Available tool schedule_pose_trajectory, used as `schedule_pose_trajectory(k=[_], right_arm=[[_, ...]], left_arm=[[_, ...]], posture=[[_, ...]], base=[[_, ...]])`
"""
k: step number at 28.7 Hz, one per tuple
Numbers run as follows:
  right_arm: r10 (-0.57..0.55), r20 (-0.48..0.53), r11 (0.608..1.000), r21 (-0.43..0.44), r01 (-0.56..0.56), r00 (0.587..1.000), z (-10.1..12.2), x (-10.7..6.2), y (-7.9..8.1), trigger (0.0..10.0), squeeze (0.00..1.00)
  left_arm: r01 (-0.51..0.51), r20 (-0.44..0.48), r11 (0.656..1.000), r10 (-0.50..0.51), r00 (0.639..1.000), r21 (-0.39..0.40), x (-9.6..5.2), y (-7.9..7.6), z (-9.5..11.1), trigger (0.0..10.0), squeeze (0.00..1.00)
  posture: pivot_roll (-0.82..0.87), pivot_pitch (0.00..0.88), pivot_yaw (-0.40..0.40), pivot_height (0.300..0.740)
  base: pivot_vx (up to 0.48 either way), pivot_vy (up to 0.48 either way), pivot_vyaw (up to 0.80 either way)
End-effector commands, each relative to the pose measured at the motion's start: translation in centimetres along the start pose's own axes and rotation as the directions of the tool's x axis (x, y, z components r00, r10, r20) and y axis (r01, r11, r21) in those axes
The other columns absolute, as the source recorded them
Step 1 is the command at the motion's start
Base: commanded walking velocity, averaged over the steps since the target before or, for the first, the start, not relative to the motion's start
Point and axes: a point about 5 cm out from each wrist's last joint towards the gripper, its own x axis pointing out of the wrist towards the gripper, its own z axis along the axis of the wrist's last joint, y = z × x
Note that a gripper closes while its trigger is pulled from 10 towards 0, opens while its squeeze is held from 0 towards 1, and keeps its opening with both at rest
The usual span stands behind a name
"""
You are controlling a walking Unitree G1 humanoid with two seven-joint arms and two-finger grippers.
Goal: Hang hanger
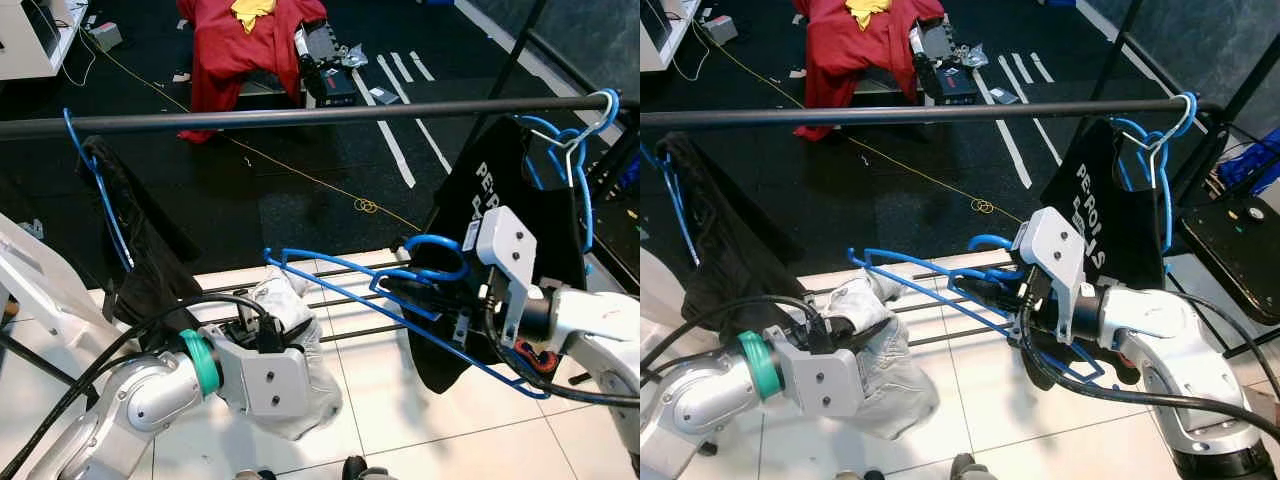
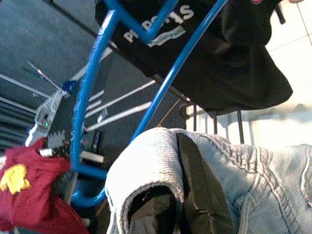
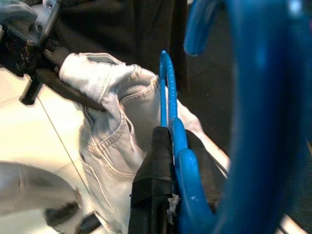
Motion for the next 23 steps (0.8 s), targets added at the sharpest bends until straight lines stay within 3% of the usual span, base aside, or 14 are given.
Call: schedule_pose_trajectory(k=[1,2,4,7,15,18,19,20,22,23], right_arm=[[0.004,0.020,1.000,-0.004,-0.004,1.000,0.5,-0.2,0.2,10.0,0.00],[0.004,0.020,1.000,-0.004,-0.004,1.000,0.5,-0.2,0.2,10.0,0.00],[0.051,0.055,0.996,0.065,-0.054,0.997,1.0,-1.0,-0.1,10.0,0.00],[0.121,0.057,0.988,0.089,-0.126,0.991,1.2,-1.5,0.1,10.0,0.00],[0.202,-0.008,0.975,0.102,-0.200,0.979,1.0,-2.7,0.3,10.0,0.00],[0.278,-0.149,0.961,0.058,-0.272,0.949,0.2,-4.1,0.8,10.0,0.00],[0.278,-0.149,0.961,0.058,-0.272,0.949,0.2,-4.1,0.8,10.0,0.00],[0.306,-0.232,0.951,0.028,-0.308,0.923,0.0,-4.9,0.9,10.0,0.00],[0.306,-0.232,0.951,0.028,-0.308,0.923,0.0,-4.9,0.9,10.0,0.00],[0.327,-0.297,0.940,0.007,-0.341,0.897,-0.1,-5.4,0.9,10.0,0.00]], left_arm=[[0.008,0.034,1.000,-0.008,0.999,0.016,0.1,-0.4,0.5,10.0,0.00],[0.008,0.034,1.000,-0.008,0.999,0.016,0.1,-0.4,0.5,10.0,0.00],[0.049,0.069,0.984,-0.062,0.996,0.172,-0.2,-1.4,-0.2,10.0,0.00],[0.072,0.087,0.968,-0.095,0.992,0.239,-0.4,-2.4,-0.8,10.0,0.00],[0.069,0.096,0.966,-0.095,0.991,0.248,-0.3,-3.3,-1.1,10.0,0.00],[0.072,0.100,0.967,-0.099,0.990,0.246,-0.3,-3.8,-1.3,10.0,0.00],[0.072,0.100,0.967,-0.099,0.990,0.246,-0.3,-3.8,-1.3,10.0,0.00],[0.074,0.101,0.967,-0.101,0.990,0.243,-0.3,-4.0,-1.4,10.0,0.00],[0.074,0.101,0.967,-0.101,0.990,0.243,-0.3,-4.0,-1.4,10.0,0.00],[0.073,0.106,0.967,-0.102,0.989,0.245,-0.3,-4.1,-1.6,10.0,0.00]], posture=[[-0.08,0.167,0.034,0.740],[-0.08,0.167,0.034,0.740],[-0.08,0.163,0.040,0.740],[-0.08,0.163,0.041,0.740],[-0.09,0.162,0.038,0.740],[-0.10,0.162,0.034,0.740],[-0.10,0.162,0.034,0.740],[-0.12,0.163,0.034,0.740],[-0.12,0.163,0.034,0.740],[-0.13,0.164,0.034,0.740]], base=[[0.000,0.000,0.00],[0.000,0.000,0.00],[0.000,0.000,0.00],[0.000,0.000,0.00],[0.000,0.000,0.00],[0.000,0.000,0.00],[0.000,0.000,0.00],[0.000,0.000,0.00],[0.000,0.000,0.00],[0.000,0.000,0.00]])
